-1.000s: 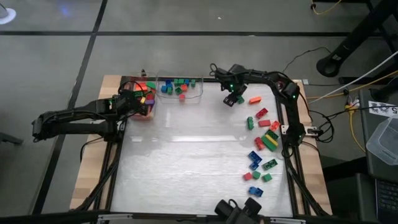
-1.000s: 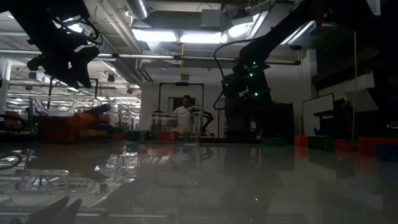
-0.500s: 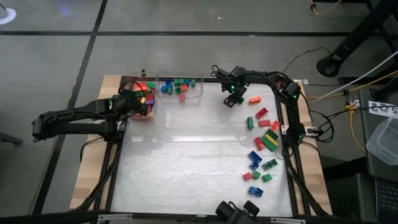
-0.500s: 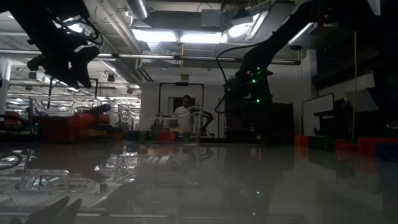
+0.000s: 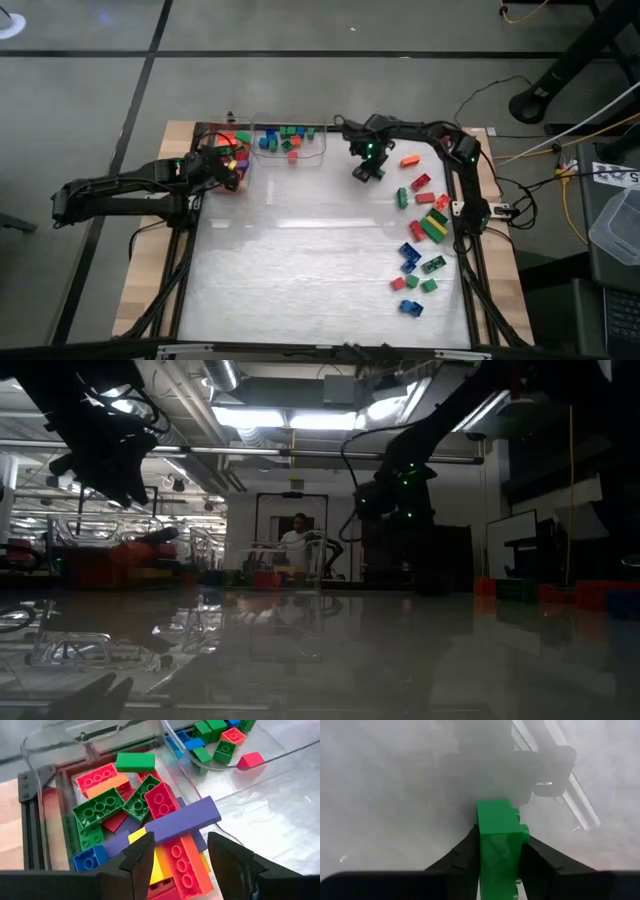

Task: Sort blocks by size
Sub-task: Put the large green game piece into the left transparent bin

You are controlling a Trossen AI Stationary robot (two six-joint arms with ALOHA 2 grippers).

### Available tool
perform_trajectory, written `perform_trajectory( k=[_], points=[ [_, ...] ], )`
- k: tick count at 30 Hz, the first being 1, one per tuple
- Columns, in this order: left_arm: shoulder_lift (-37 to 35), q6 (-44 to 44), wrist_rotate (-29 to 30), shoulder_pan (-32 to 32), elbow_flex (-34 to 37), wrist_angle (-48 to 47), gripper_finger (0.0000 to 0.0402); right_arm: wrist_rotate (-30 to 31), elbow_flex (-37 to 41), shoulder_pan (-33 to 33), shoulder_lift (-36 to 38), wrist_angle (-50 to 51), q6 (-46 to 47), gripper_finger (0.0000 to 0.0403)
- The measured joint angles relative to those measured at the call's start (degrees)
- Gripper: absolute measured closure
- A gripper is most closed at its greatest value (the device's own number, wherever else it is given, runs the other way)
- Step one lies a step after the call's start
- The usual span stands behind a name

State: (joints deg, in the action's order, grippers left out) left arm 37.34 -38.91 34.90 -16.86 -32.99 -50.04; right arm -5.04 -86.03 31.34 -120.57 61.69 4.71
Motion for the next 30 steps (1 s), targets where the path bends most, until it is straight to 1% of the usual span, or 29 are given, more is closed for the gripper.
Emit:
perform_trajectory(
  k=[6, 9, 11, 13, 17, 18, 21, 23, 26, 30],
  points=[
    [-0.02, 1.85, -0.57, 0.0, 0.0, 1.7, 0.0231, -1.01, -0.01, -6.75, 0.0, -0.45, -0.08, 0.0312],
    [-0.02, 3.9, -3.58, 0.0, 0.0, 4.65, 0.0231, -0.15, -0.27, -10.22, -0.02, -0.72, -0.16, 0.0311],
    [-0.02, 5.68, -7.05, 0.01, 0.0, 7.24, 0.0231, -0.42, -1.12, -12.55, -0.17, -0.83, -0.17, 0.0305],
    [-0.02, 7.6, -11.57, 0.0, 0.01, 9.81, 0.0231, -2.78, -2.61, -14.95, -0.39, -2.12, -0.1, 0.0301],
    [-0.02, 11.42, -22.54, 0.2, 0.0, 15.07, 0.0231, -6.0, -6.81, -20.15, -0.48, -4.26, -0.43, 0.0308],
    [-0.02, 12.55, -25.41, 0.63, 0.0, 16.32, 0.0231, -5.99, -8.06, -21.2, -0.48, -5.68, -0.47, 0.0311],
    [0.12, 15.33, -32.67, 3.1, 0.0, 19.74, 0.0231, -5.8, -11.62, -24.13, -0.42, -10.56, -0.63, 0.0311],
    [0.39, 16.78, -35.77, 5.55, 0.0, 21.66, 0.0231, -5.7, -13.52, -26.07, -0.42, -14.43, -0.65, 0.0305],
    [1.36, 17.48, -36.46, 10.07, 0.0, 24.6, 0.0231, -5.75, -16.32, -28.47, -0.42, -19.5, -0.67, 0.03],
    [3.86, 19.38, -36.42, 15.79, 0.0, 28.07, 0.0231, -5.09, -18.62, -30.28, -0.33, -26.79, -0.69, 0.0308]
  ],
)
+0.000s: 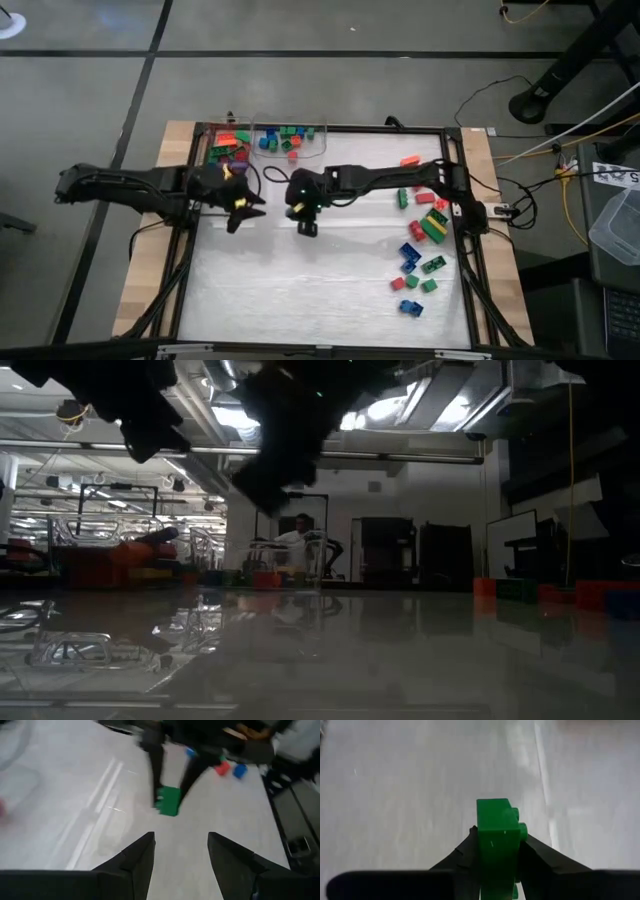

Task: Sort blocks by size
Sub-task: Put the large green game piece into the left transparent bin

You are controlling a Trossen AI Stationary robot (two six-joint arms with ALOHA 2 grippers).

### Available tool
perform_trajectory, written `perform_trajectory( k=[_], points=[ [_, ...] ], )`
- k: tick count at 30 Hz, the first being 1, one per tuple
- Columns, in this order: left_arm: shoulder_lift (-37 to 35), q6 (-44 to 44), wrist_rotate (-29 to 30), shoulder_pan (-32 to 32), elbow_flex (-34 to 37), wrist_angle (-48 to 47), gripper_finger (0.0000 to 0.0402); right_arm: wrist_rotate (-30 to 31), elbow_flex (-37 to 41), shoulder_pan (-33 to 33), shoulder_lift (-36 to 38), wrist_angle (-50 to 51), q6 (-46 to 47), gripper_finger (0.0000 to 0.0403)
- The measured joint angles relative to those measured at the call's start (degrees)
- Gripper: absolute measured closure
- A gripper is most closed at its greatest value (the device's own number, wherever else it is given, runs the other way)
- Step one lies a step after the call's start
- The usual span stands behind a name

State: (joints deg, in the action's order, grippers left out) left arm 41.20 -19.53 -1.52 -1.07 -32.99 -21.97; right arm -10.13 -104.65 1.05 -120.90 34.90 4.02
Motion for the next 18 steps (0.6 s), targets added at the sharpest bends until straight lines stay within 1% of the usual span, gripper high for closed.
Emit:
perform_trajectory(
  k=[3, 6, 9, 13, 18],
  points=[
    [2.44, 0.66, 0.43, 3.04, 0.0, 3.37, 0.0231, 0.19, -1.33, -1.15, 0.01, -3.65, 0.02, 0.031],
    [4.62, 0.68, 0.5, 4.83, 0.0, 6.22, 0.0231, 0.13, -1.56, -2.16, 0.11, -5.76, 0.08, 0.0304],
    [6.45, 1.68, 0.63, 5.62, 0.02, 7.69, 0.0231, 0.19, -1.54, -3.24, 0.11, -6.17, 0.16, 0.0301],
    [8.78, 3.24, 0.65, 5.74, 0.0, 8.96, 0.0231, 0.45, -1.54, -4.55, 0.11, -6.28, 0.61, 0.0306],
    [12.79, 3.55, 0.61, 6.52, 0.0, 11.65, 0.0231, 0.52, -1.47, -4.95, 0.11, -5.75, 4.51, 0.0306]
  ],
)
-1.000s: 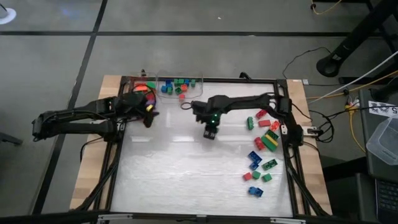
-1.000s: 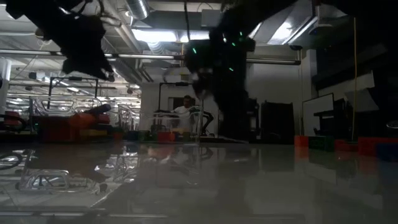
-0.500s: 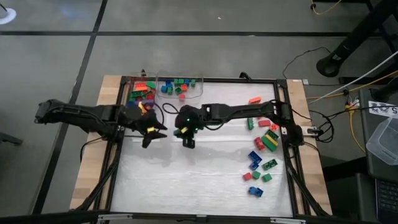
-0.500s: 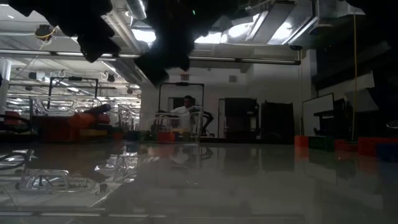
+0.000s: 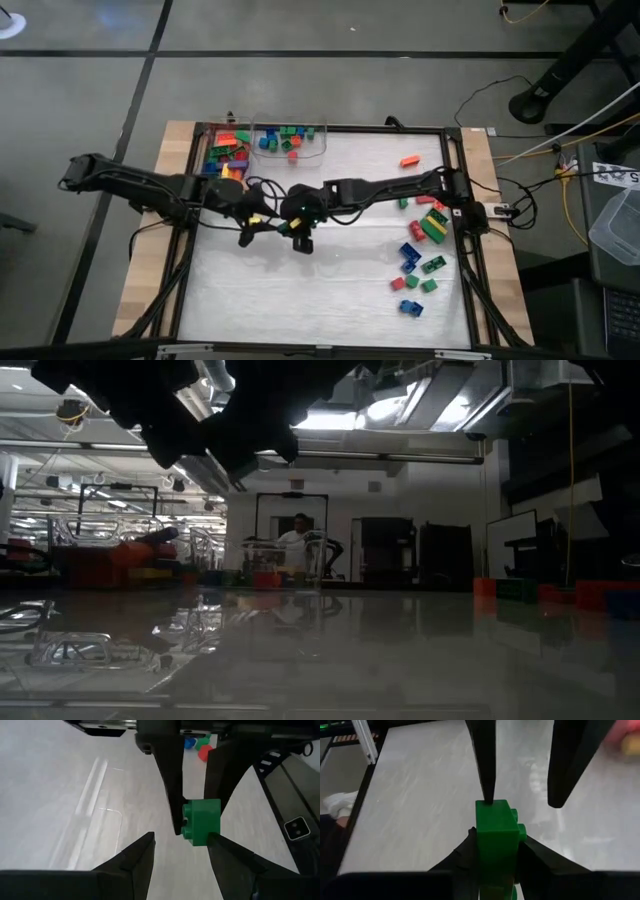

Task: Sort blocks by size
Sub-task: Put the large green game piece into the left transparent bin

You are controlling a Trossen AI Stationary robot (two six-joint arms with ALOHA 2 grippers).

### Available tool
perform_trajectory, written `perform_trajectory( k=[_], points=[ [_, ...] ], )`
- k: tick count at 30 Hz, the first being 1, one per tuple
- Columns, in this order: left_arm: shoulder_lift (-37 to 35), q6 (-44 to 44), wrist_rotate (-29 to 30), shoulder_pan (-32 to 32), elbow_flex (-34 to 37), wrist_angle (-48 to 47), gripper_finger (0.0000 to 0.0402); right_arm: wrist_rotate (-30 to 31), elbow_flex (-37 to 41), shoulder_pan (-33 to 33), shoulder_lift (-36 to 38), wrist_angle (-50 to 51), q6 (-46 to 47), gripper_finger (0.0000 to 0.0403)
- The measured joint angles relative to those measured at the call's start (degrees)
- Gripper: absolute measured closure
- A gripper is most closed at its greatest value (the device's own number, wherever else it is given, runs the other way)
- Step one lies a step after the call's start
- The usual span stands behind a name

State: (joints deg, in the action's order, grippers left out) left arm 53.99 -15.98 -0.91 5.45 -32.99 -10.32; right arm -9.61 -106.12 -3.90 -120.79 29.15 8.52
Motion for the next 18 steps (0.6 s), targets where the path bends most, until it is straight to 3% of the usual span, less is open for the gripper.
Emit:
perform_trajectory(
  k=[18],
  points=[
    [3.13, -0.03, -0.08, 1.24, 0.0, 2.74, 0.0231, 2.93, -0.07, 0.17, 0.0, 8.55, 6.94, 0.0302]
  ],
)
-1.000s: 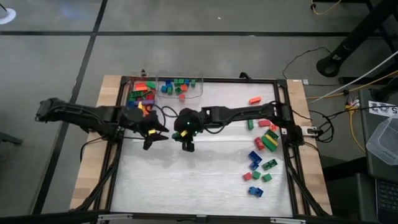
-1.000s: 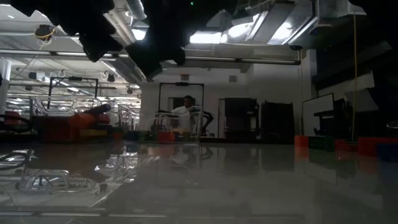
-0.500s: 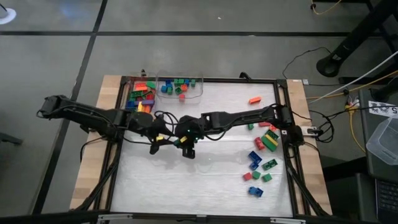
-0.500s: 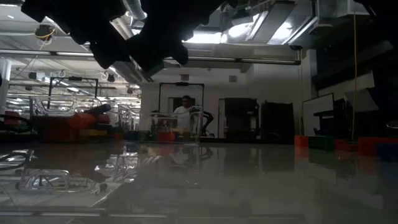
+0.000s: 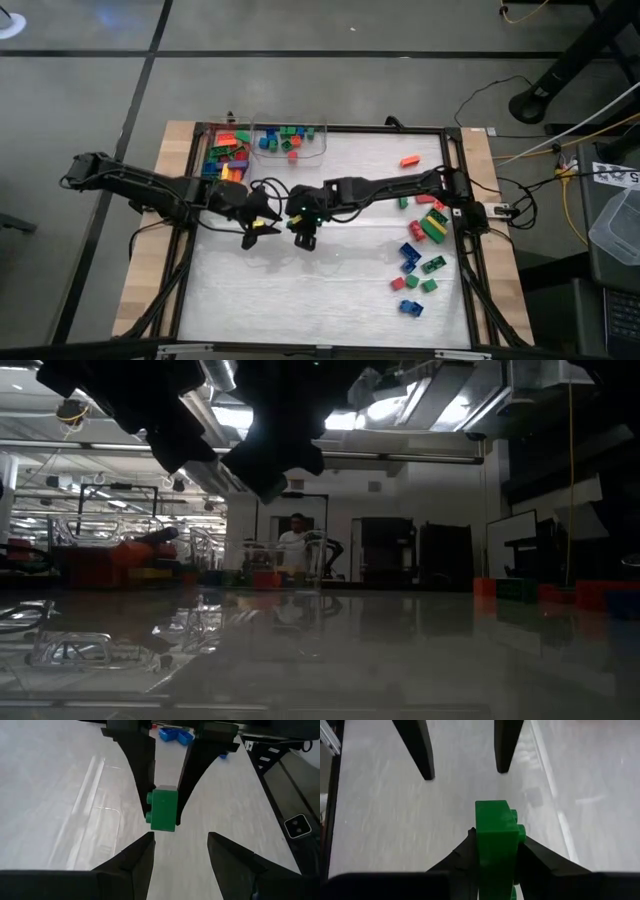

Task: Sort blocks by size
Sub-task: Put the large green game piece into the left transparent bin

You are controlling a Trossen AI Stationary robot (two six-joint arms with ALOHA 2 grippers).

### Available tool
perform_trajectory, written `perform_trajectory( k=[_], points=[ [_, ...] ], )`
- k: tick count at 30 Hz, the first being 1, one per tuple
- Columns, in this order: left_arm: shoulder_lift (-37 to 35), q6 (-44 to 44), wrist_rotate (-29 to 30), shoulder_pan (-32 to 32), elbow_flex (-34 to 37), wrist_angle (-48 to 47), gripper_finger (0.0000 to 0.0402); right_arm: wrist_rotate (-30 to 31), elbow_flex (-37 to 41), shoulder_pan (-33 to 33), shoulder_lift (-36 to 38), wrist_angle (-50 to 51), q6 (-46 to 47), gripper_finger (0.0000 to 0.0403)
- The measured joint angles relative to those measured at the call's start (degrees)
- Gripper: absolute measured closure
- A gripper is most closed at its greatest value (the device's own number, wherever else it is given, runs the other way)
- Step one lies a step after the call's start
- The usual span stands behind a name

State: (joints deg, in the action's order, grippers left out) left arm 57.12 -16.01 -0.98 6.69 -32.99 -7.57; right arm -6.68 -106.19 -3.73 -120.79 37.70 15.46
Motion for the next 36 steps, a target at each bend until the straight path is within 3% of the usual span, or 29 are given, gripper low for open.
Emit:
perform_trajectory(
  k=[30, 36],
  points=[
    [0.0, 2.28, -0.14, 0.01, 0.0, 1.18, 0.0231, -4.54, 0.02, -0.47, 0.07, -10.23, -0.94, 0.0301],
    [0.0, 1.27, -0.12, 0.01, 0.0, 1.18, 0.0272, -4.33, 0.02, -0.46, 0.07, -9.97, -0.94, 0.0301]
  ],
)
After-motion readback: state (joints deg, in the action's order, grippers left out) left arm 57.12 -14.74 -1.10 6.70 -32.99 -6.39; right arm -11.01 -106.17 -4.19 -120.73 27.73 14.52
